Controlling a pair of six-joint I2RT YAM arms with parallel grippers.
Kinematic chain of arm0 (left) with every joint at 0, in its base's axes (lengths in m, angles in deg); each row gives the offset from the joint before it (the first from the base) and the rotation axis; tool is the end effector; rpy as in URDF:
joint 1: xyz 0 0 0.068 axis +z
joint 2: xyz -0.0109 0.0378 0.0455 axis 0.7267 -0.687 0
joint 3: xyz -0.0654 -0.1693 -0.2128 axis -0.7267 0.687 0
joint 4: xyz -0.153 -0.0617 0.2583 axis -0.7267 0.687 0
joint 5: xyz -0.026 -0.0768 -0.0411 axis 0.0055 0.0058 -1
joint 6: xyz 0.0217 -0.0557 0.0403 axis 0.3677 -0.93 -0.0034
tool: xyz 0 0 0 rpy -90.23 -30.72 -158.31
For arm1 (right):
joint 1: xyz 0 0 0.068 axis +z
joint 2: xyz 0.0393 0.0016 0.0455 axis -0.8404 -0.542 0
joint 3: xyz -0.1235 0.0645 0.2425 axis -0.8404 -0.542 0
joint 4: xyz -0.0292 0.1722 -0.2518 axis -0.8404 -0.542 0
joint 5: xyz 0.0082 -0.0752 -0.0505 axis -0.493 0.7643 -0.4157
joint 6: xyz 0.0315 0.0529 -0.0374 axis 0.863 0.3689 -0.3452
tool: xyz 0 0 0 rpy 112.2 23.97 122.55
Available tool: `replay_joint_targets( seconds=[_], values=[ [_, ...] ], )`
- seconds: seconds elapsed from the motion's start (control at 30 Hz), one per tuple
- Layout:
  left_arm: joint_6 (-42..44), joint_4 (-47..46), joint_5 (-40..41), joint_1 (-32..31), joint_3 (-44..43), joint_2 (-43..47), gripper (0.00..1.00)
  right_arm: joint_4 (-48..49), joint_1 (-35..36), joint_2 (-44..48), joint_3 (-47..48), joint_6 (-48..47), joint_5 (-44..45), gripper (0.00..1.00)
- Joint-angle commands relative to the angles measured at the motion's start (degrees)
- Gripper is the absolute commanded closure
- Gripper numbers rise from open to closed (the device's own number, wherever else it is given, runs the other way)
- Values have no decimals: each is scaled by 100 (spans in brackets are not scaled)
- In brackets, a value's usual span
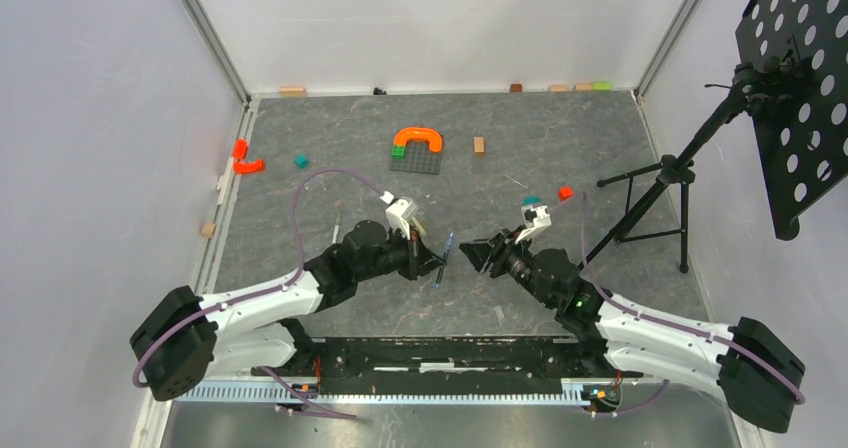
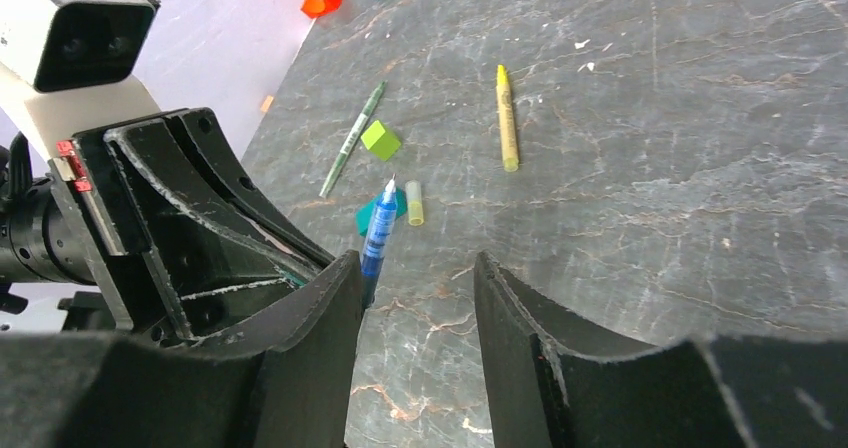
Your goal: Insert the pens into the pen caps
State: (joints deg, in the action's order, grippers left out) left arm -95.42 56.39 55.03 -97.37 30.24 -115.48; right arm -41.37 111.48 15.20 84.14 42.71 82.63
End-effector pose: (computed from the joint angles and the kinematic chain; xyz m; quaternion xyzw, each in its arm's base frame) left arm 0.1773 -0.2333 0.1787 0.1502 0.8119 -0.4381 0.3554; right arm 0.1552 0.1896 0.1812 0.0143 0.7500 0.4279 0.5041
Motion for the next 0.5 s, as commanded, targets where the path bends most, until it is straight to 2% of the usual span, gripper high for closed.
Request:
replay_joint_targets(
  seconds=[0.0,0.3,0.47],
  values=[
    [304,-527,-429,-30,95,233,98,757,-7,-233,113,160,-273,50],
    [366,-768,-771,-37,108,140,98,1236,-8,-866,347,269,-880,53],
    [368,-845,-815,-39,119,104,98,1425,-3,-1101,415,314,-1120,62]
  ],
)
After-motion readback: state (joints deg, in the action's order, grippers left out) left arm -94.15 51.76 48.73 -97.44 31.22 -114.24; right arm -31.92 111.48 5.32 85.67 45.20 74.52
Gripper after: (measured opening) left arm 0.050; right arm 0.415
